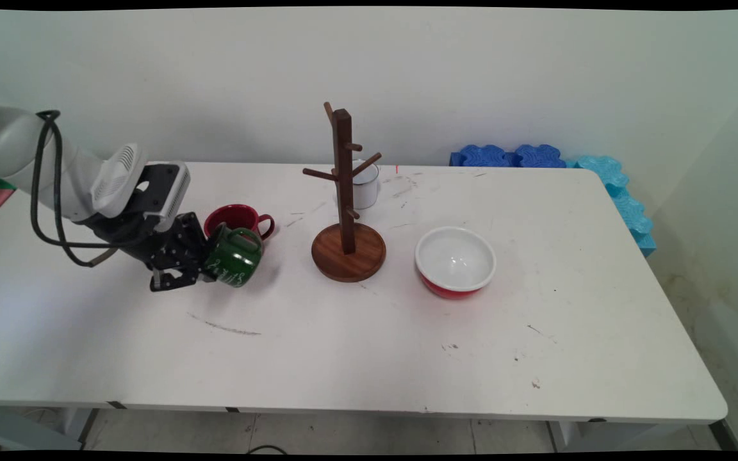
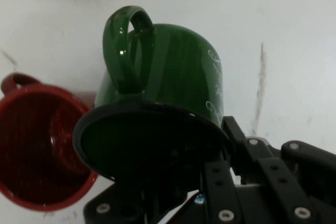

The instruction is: Place the picked object on the table

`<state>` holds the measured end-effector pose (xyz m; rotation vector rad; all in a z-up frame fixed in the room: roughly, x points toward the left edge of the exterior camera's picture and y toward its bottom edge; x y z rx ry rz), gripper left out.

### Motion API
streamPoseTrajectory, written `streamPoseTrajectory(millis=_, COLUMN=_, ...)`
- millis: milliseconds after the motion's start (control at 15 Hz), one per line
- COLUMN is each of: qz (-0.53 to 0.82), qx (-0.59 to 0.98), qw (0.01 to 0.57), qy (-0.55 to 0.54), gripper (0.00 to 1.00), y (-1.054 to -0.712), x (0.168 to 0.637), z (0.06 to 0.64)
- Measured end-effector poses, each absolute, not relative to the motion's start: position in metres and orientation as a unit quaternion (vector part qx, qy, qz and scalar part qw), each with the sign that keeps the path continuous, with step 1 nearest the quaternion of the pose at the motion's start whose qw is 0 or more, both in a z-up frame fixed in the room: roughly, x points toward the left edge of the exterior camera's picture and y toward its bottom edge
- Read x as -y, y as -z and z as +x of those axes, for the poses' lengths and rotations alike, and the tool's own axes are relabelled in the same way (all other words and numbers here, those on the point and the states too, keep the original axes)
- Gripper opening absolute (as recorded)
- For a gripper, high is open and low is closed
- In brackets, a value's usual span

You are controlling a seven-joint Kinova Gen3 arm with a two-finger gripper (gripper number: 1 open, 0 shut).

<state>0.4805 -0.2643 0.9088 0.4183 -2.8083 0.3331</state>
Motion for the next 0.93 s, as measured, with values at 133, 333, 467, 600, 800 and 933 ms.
streamPoseTrajectory(millis=133, qz=0.142, qx=0.975, qw=0.126, qy=-0.115, gripper=0.00, y=-0.905, x=0.263, z=0.481)
streamPoseTrajectory(millis=333, qz=0.137, qx=0.979, qw=0.105, qy=-0.113, gripper=0.00, y=-0.897, x=0.258, z=0.481)
streamPoseTrajectory(millis=467, qz=0.135, qx=0.980, qw=0.092, qy=-0.110, gripper=0.00, y=-0.892, x=0.255, z=0.481)
streamPoseTrajectory(millis=600, qz=0.132, qx=0.982, qw=0.080, qy=-0.109, gripper=0.00, y=-0.887, x=0.252, z=0.482)
streamPoseTrajectory(millis=800, qz=0.129, qx=0.984, qw=0.066, qy=-0.108, gripper=0.00, y=-0.881, x=0.251, z=0.483)
streamPoseTrajectory(millis=933, qz=0.127, qx=0.984, qw=0.060, qy=-0.109, gripper=0.00, y=-0.878, x=0.250, z=0.483)
